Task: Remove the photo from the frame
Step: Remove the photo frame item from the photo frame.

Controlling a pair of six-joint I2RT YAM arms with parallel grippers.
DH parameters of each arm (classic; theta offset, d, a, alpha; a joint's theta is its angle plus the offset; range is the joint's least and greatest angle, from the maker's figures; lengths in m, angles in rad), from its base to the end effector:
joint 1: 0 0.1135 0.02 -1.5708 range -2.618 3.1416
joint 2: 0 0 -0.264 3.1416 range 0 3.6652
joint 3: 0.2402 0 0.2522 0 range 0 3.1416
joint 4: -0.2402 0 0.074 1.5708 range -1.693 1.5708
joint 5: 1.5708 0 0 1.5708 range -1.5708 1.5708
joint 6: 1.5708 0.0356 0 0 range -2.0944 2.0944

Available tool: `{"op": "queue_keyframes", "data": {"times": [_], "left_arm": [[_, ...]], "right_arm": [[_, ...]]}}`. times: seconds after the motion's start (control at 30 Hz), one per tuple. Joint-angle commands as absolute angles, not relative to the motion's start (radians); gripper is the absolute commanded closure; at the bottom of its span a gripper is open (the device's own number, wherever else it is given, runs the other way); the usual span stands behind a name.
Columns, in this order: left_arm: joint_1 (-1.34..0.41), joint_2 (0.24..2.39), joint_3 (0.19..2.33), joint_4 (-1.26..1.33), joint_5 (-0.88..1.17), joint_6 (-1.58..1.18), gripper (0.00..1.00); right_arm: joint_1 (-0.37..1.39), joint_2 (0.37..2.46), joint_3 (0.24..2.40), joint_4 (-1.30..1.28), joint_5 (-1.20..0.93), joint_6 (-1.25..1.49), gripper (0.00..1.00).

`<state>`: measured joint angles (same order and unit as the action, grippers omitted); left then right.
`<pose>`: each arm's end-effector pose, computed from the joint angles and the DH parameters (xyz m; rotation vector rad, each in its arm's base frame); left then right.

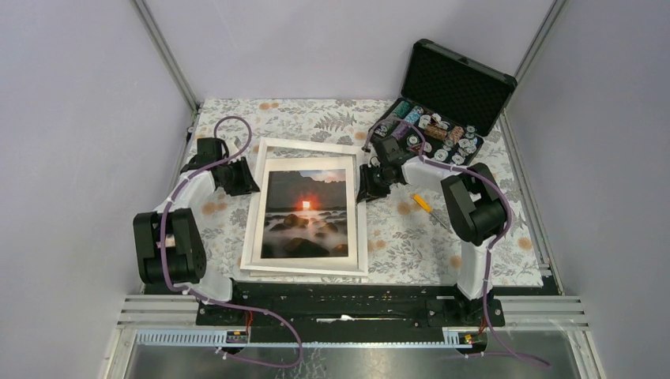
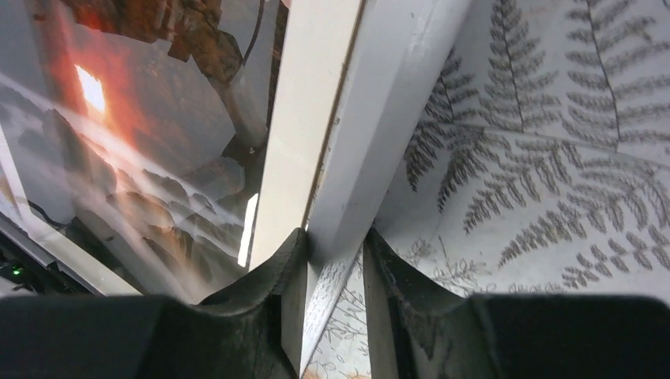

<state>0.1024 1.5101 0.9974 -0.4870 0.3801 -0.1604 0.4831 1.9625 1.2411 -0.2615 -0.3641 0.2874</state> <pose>0.3045 0.0180 0.2191 -0.1904 2.5345 -0.5096 0.3517 0.1988 0.1515 -0.4032 2.6058 0.7486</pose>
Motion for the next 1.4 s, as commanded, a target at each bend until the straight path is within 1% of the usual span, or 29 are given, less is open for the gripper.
{"op": "queue_keyframes", "data": {"times": [0.0,0.13,0.37,0.53,0.77,0.8,0.83,0.87,0.9,0.93,0.97,1.07,1.2,1.27,1.33,1.37], "left_arm": [[0.132,1.553,0.974,-0.397,0.409,-0.137,1.0],[0.14,1.591,0.976,-0.372,0.409,-0.134,1.0],[0.152,1.647,1.011,-0.348,0.397,-0.127,1.0],[0.157,1.701,1.049,-0.328,0.388,-0.119,1.0],[0.159,1.727,1.086,-0.333,0.414,-0.115,1.0],[0.159,1.728,1.087,-0.35,0.414,-0.112,1.0],[0.161,1.729,1.084,-0.365,0.408,-0.107,1.0],[0.164,1.723,1.071,-0.37,0.397,-0.105,0.91],[0.171,1.707,1.048,-0.367,0.383,-0.106,0.82],[0.175,1.686,1.021,-0.358,0.366,-0.107,0.74],[0.175,1.662,0.993,-0.35,0.341,-0.106,0.7],[0.175,1.6,0.941,-0.352,0.334,-0.094,0.6],[0.177,1.503,0.906,-0.358,0.32,-0.094,0.56],[0.178,1.448,0.897,-0.372,0.31,-0.087,0.53],[0.178,1.395,0.884,-0.379,0.282,-0.094,0.49],[0.177,1.376,0.88,-0.38,0.279,-0.088,0.43]], "right_arm": [[0.494,2.024,1.316,-0.286,-0.375,0.251,0.71],[0.493,2.044,1.361,-0.295,-0.372,0.244,0.78],[0.492,2.096,1.466,-0.316,-0.355,0.229,0.81],[0.493,2.146,1.522,-0.336,-0.353,0.236,0.82],[0.493,2.164,1.559,-0.349,-0.369,0.254,0.88],[0.493,2.166,1.561,-0.358,-0.366,0.255,0.84],[0.494,2.167,1.563,-0.371,-0.367,0.255,0.76],[0.493,2.165,1.559,-0.381,-0.364,0.251,0.68],[0.493,2.159,1.548,-0.383,-0.356,0.254,0.64],[0.492,2.151,1.536,-0.383,-0.345,0.256,0.63],[0.493,2.146,1.524,-0.381,-0.335,0.256,0.63],[0.493,2.132,1.49,-0.373,-0.319,0.258,0.59],[0.494,2.118,1.452,-0.354,-0.319,0.263,0.55],[0.494,2.112,1.438,-0.347,-0.322,0.265,0.54],[0.494,2.107,1.426,-0.34,-0.322,0.262,0.54],[0.494,2.102,1.419,-0.333,-0.323,0.261,0.54]]}}
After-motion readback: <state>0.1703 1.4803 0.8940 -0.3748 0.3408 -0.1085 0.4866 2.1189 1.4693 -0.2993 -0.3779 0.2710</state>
